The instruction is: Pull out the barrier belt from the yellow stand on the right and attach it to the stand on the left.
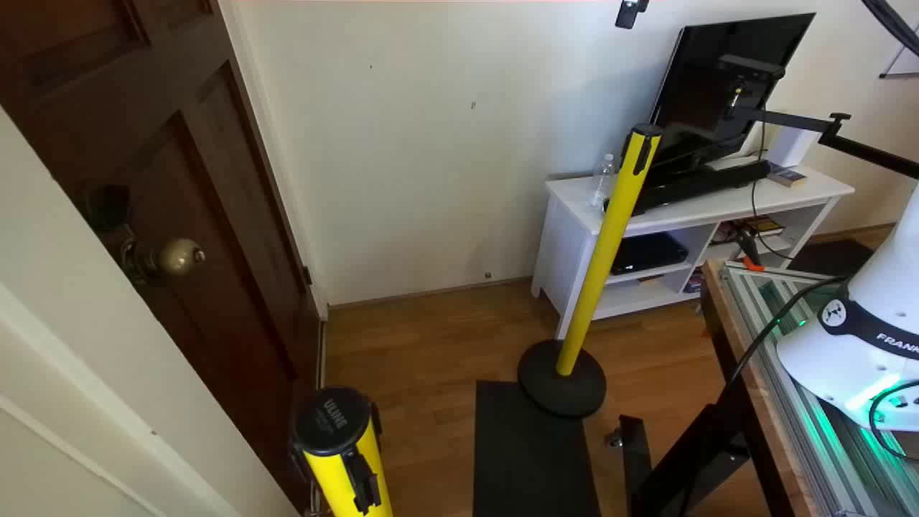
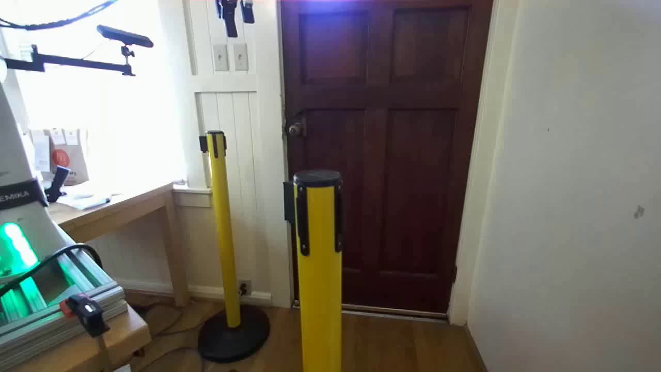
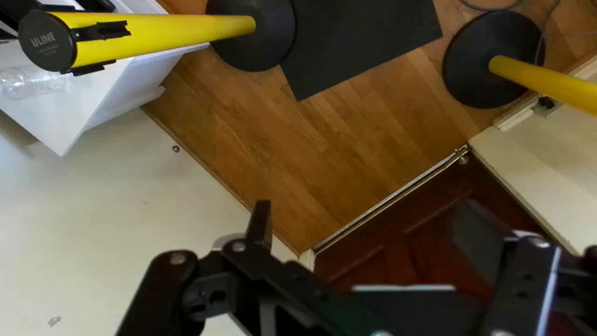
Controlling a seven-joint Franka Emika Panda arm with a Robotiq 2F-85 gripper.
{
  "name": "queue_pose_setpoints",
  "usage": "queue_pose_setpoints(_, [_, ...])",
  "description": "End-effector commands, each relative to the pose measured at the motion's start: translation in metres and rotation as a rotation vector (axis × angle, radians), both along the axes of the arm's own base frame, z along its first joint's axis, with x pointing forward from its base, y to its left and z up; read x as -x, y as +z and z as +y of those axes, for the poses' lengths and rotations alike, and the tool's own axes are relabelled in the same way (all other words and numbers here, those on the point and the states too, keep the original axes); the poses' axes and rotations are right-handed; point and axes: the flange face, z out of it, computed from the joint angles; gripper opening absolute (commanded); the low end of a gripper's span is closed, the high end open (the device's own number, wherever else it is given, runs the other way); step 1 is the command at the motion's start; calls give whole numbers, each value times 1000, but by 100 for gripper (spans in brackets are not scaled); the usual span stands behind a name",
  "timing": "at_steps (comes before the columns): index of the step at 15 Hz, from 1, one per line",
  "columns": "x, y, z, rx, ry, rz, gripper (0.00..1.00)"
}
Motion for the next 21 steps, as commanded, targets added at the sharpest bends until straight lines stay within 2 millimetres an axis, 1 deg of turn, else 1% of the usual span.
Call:
queue_pose_setpoints(1, [0,1,0,0,0,1,100])
queue_pose_setpoints(11, [0,1,0,0,0,1,100])
queue_pose_setpoints(12, [-3,1,-4,3,148,10,100])
queue_pose_setpoints(13, [-9,1,-8,25,186,12,100])
queue_pose_setpoints(15, [-14,2,-13,14,297,40,100])
queue_pose_setpoints(21, [-24,3,-24,-38,606,124,100])
